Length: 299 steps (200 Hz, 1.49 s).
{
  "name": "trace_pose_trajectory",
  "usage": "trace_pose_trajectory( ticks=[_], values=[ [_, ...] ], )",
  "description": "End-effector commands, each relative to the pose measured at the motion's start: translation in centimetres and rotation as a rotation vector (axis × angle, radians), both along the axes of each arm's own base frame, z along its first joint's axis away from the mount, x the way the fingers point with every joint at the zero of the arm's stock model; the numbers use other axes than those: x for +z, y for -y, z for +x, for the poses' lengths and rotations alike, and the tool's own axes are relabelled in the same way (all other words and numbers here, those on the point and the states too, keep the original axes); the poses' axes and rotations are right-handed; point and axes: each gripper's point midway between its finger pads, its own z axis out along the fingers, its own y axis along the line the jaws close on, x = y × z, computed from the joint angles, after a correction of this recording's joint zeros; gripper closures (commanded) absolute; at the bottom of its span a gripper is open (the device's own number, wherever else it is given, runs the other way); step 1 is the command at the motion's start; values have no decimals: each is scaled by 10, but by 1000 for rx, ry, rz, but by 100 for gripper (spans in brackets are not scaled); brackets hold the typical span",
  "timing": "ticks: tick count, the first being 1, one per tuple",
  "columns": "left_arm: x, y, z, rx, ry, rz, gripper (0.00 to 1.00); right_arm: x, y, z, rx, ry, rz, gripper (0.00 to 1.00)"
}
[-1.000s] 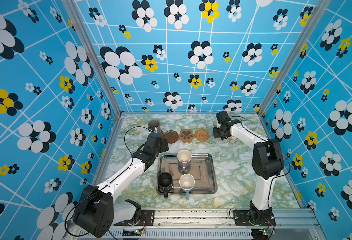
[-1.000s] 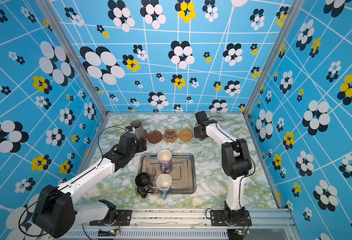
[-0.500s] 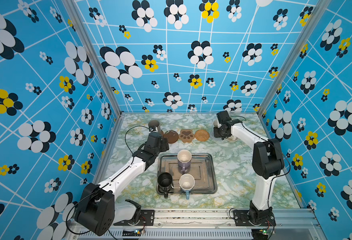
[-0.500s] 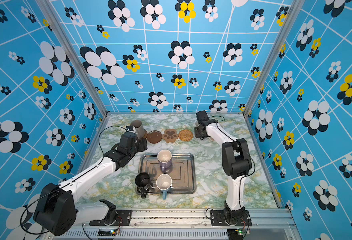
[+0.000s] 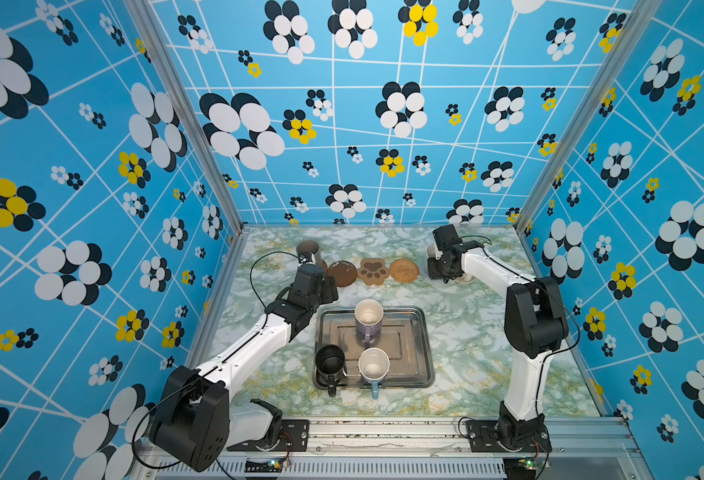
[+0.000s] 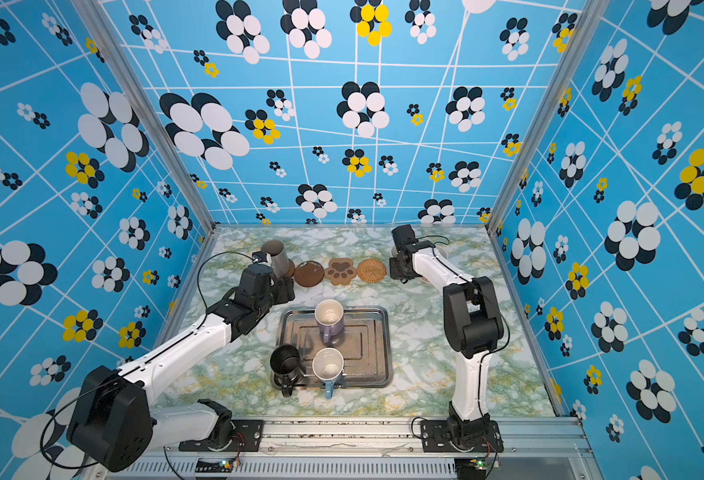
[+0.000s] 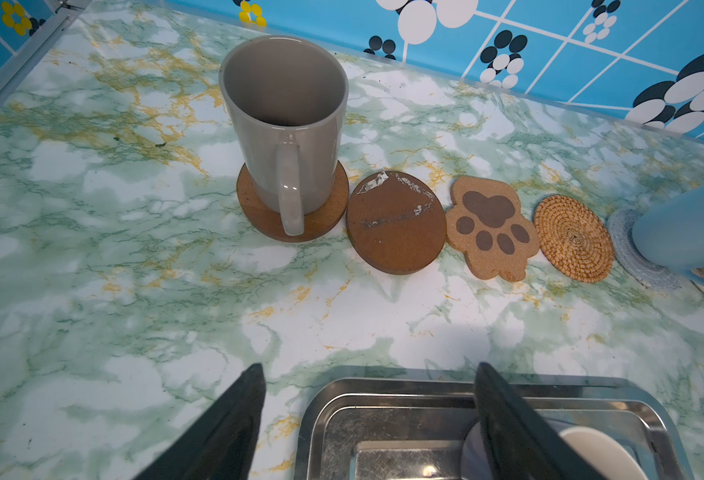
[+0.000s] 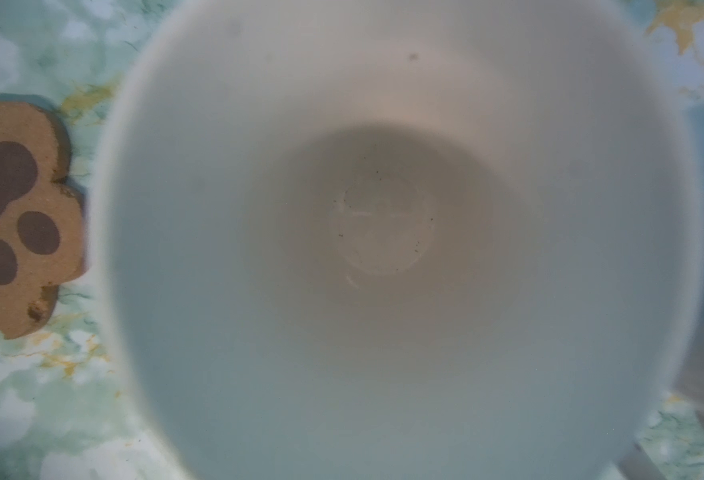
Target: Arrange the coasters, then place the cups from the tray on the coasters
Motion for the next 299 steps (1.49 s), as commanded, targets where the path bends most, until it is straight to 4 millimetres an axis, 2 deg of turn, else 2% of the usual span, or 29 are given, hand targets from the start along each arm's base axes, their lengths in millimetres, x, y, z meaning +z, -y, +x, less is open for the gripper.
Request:
trace_pose_trajectory(
  ticks=[1, 113, 196, 264, 298, 299],
  values=[
    [13, 1, 6, -2, 27, -11, 20, 20, 3, 4, -6, 53, 6, 100],
    [13, 0, 6, 0, 27, -7, 20, 17, 8, 5, -17, 50, 3, 100],
    [12, 0, 6, -1, 25, -9, 20, 26, 5, 12, -15, 73, 24, 100],
    [12, 0, 6, 0, 25, -6, 19, 28, 3, 16, -11, 74, 26, 100],
    [12, 0, 6, 0, 24, -6, 20, 23, 4, 15, -10, 60, 20, 100],
    [12, 0, 6, 1, 24, -6, 20, 28, 3, 19, -10, 75, 24, 100]
  ],
)
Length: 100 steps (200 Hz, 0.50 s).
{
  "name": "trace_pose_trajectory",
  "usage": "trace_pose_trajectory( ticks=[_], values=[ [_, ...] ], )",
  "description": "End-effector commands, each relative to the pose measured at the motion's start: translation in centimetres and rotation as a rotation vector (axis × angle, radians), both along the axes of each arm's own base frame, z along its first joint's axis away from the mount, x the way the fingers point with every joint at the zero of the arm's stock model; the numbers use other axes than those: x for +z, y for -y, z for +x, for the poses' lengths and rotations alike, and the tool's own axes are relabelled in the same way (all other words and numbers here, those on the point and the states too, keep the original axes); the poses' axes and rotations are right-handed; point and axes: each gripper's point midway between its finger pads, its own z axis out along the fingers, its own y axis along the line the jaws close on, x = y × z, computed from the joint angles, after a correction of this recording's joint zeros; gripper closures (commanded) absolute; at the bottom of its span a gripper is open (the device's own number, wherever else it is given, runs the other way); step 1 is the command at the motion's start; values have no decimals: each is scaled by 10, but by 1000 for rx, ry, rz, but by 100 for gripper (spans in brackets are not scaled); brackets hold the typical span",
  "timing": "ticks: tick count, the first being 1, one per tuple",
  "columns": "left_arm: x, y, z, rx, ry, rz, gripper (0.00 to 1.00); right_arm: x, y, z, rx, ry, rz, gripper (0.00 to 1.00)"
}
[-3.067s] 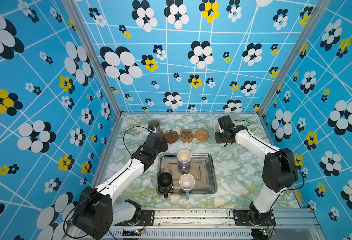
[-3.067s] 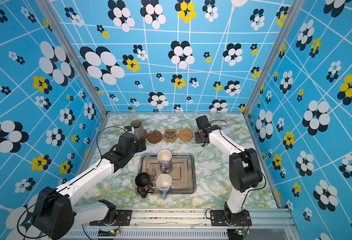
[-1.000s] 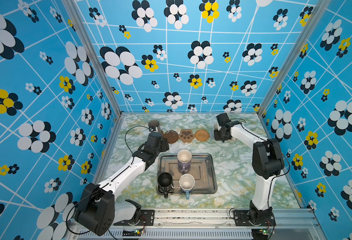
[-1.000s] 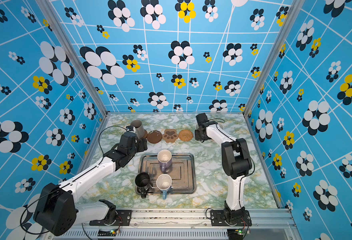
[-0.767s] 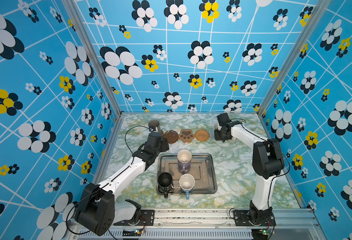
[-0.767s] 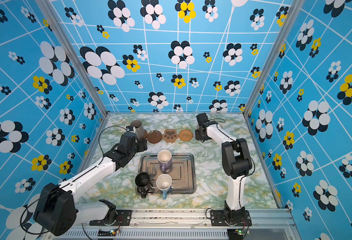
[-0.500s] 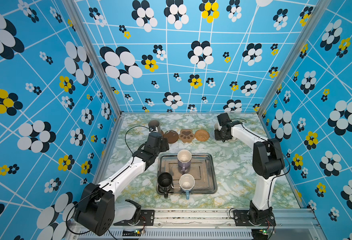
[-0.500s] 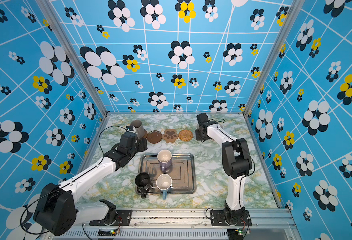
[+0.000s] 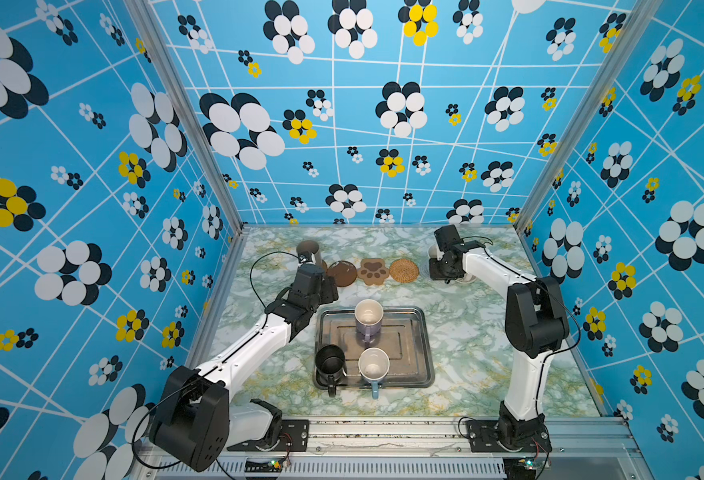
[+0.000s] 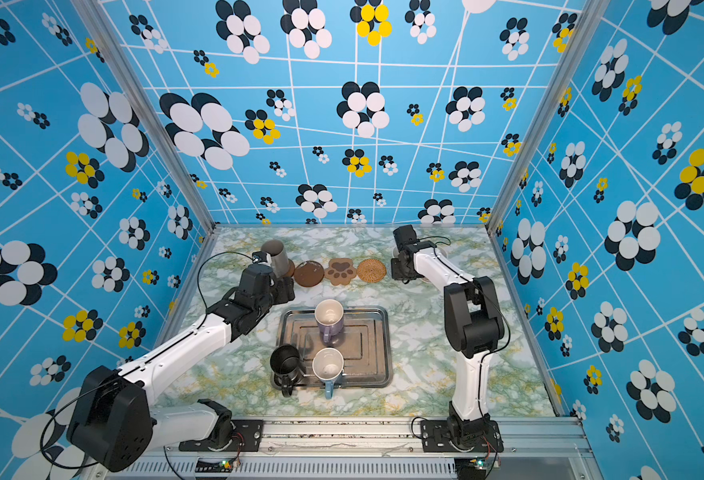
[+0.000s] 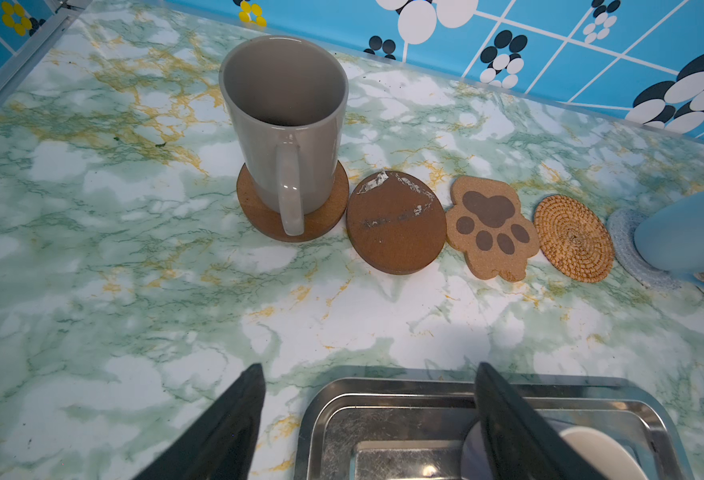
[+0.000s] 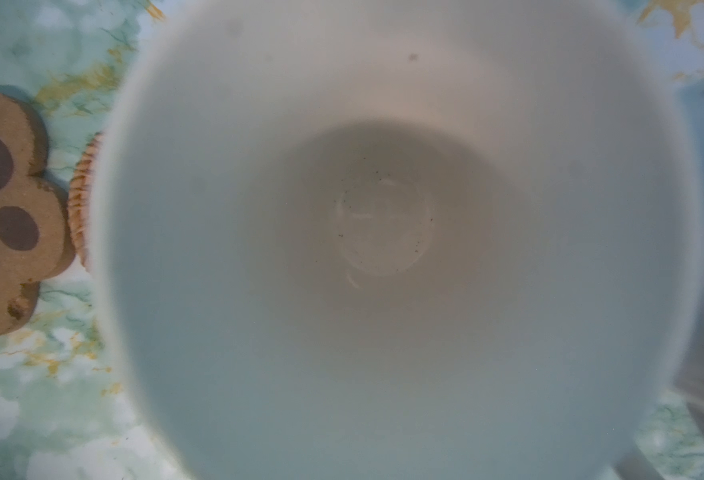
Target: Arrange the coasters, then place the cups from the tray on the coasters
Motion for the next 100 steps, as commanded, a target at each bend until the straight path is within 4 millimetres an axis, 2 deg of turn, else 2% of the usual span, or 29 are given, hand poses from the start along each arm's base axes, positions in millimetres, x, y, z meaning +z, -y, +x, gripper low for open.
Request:
trace_pose_trajectory(
  ticks=[1, 100],
  values=[
    [12, -1, 6, 1, 24, -6, 20, 32, -4, 21, 0, 92, 27, 100],
    [11, -1, 7, 0, 21, -3, 19, 25, -5, 19, 2, 65, 32, 100]
  ],
)
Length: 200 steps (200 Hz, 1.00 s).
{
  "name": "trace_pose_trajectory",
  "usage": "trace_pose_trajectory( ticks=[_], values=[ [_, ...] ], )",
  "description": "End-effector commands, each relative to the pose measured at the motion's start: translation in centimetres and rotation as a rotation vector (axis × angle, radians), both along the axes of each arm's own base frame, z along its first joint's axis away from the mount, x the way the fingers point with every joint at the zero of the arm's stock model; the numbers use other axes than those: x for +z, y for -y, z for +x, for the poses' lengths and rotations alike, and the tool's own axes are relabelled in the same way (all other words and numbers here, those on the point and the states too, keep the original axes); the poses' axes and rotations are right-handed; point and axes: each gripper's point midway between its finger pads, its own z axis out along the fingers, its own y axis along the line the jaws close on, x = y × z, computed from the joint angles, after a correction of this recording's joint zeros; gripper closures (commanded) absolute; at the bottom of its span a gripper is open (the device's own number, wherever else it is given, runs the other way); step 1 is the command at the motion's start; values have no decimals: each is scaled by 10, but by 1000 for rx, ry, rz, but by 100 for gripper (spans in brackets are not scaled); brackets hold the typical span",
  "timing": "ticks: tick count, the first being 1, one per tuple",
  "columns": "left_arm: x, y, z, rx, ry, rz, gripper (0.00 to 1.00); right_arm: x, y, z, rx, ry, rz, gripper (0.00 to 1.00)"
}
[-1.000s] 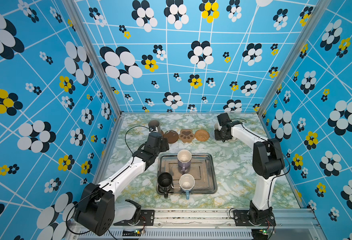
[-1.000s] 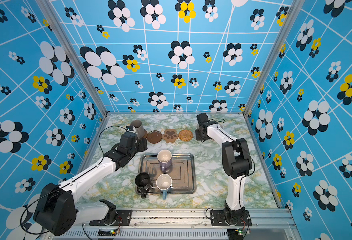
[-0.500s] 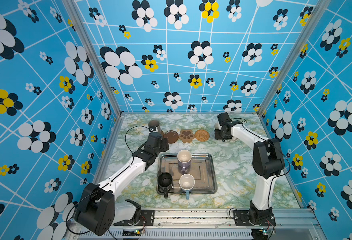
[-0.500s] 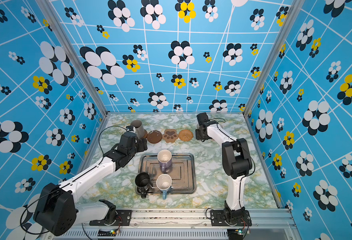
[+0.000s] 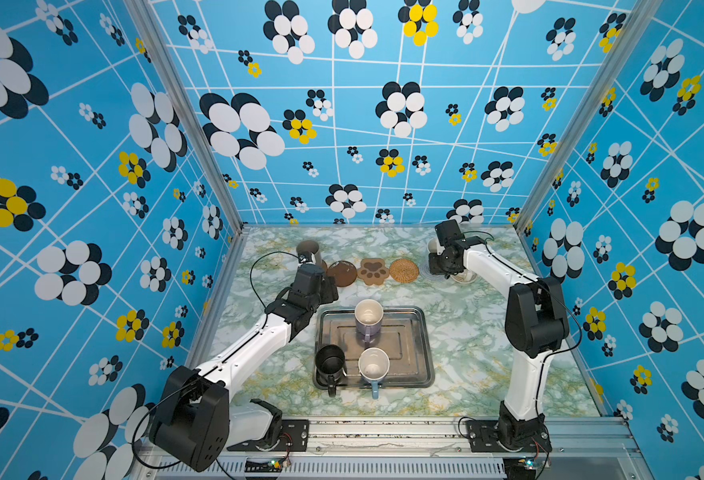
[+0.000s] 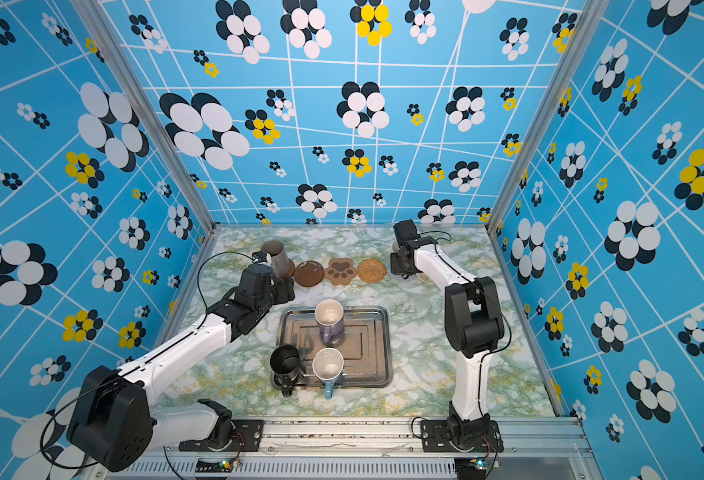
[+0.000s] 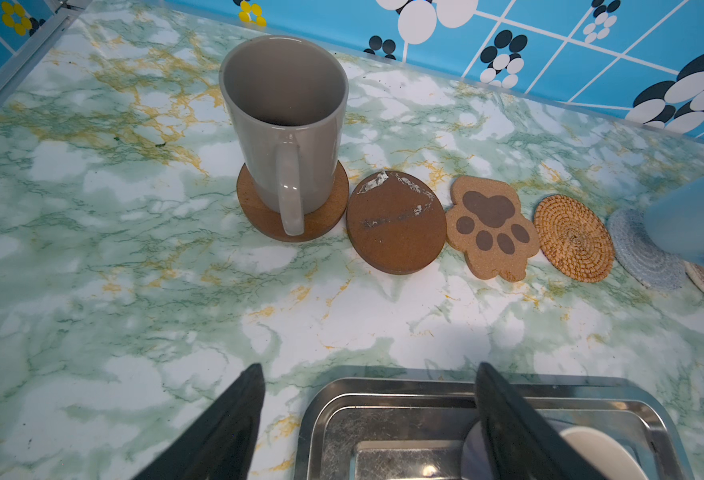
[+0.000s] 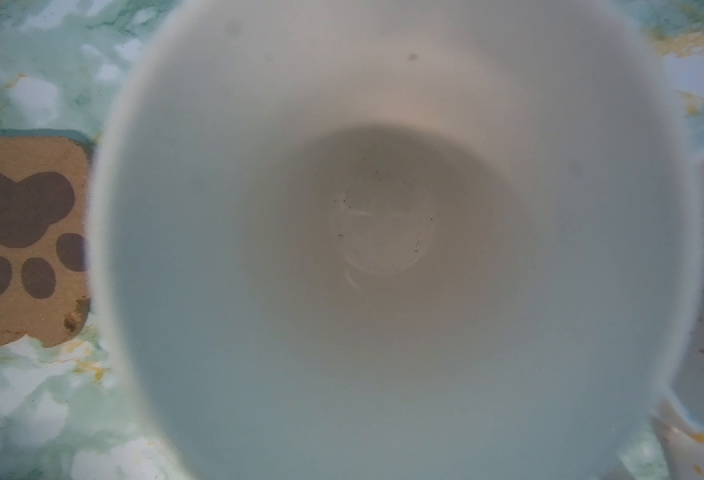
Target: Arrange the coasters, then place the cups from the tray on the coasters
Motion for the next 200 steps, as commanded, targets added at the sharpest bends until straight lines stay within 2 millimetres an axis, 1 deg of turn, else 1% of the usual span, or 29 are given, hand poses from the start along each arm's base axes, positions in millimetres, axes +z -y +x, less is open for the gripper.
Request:
trace_pose_trajectory(
  ticks=[1, 49, 111, 190, 200],
  values=[
    [11, -1, 7, 1, 21, -4, 19, 8, 0, 9, -3, 32, 11, 100],
    [11, 0, 7, -2, 20, -3, 19, 0, 1, 6, -4, 8, 4, 100],
    [11, -2, 6, 1, 20, -2, 19, -10, 1, 6, -6, -10, -2, 100],
    [11, -2, 6, -1, 17, -7, 19, -12, 4, 4, -14, -17, -13, 100],
    [11, -2, 6, 1, 17, -8, 19, -12, 4, 3, -15, -17, -14, 95]
  ],
)
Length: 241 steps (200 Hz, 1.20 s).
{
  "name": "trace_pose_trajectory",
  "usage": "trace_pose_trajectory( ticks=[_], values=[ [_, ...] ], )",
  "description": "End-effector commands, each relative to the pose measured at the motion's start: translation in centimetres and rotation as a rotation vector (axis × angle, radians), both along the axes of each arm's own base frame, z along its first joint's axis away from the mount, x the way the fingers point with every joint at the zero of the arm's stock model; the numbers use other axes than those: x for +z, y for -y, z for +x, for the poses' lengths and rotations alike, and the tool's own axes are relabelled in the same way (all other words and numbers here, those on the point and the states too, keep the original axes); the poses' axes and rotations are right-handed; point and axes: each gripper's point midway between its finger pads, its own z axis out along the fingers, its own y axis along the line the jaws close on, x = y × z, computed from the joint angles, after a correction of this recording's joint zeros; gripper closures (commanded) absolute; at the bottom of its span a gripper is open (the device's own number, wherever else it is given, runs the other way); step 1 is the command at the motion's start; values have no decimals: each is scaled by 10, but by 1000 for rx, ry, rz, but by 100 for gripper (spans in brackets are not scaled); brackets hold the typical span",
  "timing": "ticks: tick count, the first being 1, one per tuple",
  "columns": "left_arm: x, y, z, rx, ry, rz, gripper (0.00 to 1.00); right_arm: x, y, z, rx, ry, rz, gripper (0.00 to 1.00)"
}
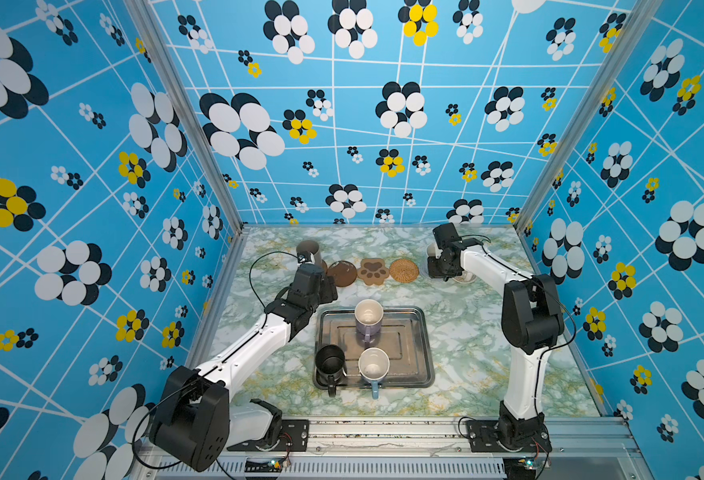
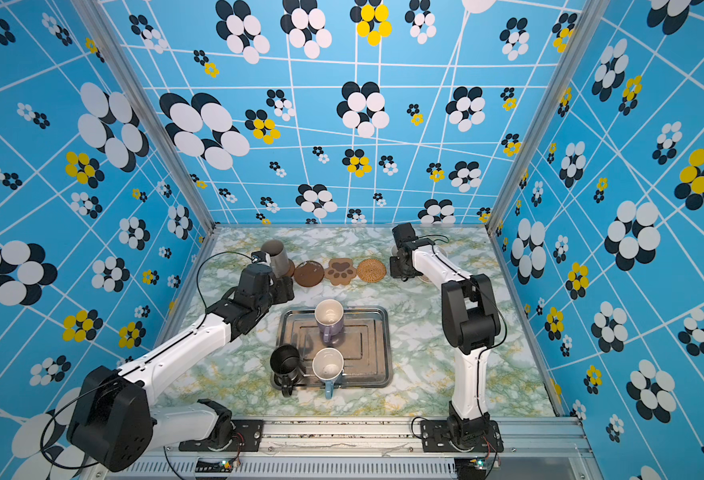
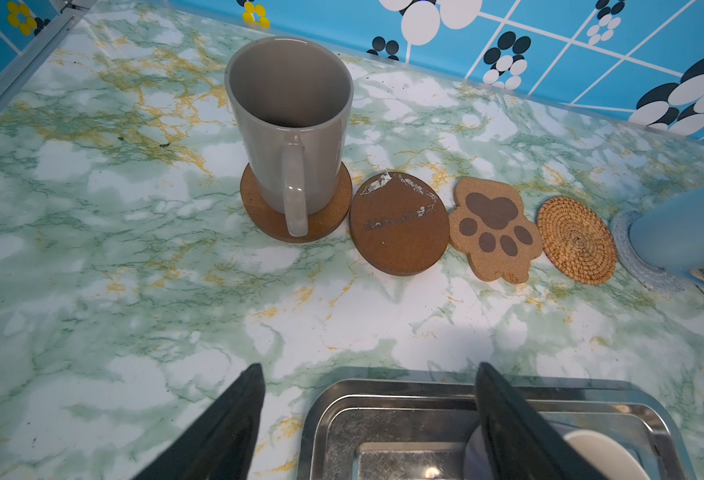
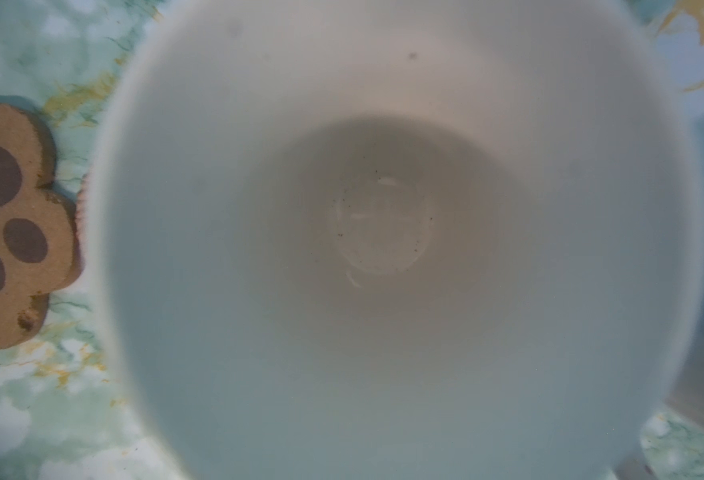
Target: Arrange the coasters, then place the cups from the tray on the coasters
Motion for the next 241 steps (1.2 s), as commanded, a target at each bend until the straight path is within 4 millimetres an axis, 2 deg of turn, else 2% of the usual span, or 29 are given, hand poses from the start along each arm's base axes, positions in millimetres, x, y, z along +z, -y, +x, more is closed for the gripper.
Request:
trace_pose_trajectory(
  ticks=[1, 51, 84, 108, 112, 121, 165, 208, 241],
  values=[
    [11, 0, 5, -6, 17, -7, 19, 9, 4, 6, -15, 31, -4, 94],
    [12, 0, 5, -7, 20, -9, 19, 14, 5, 4, -19, 35, -8, 60],
    [12, 0, 5, -6, 20, -10, 19, 22, 6, 3, -19, 47, -6, 49],
    [13, 0, 4, -7, 22, -12, 19, 37, 6, 3, -21, 78, 4, 42],
    [14, 0, 4, -8, 22, -11, 19, 29, 8, -4, -22, 56, -2, 42],
    [14, 0, 3, -6, 23, -11, 19, 32, 8, -7, -22, 61, 3, 40],
    [19, -2, 0, -4, 34, -17, 19, 71, 10, -21, -31, 137, 48, 36],
    [24, -3, -4, -2, 42, -26, 19, 129, 8, -41, -40, 282, 103, 33],
    [34, 0, -11, -19, 40, -47, 20, 173, -8, -57, -48, 417, 199, 33]
  ],
)
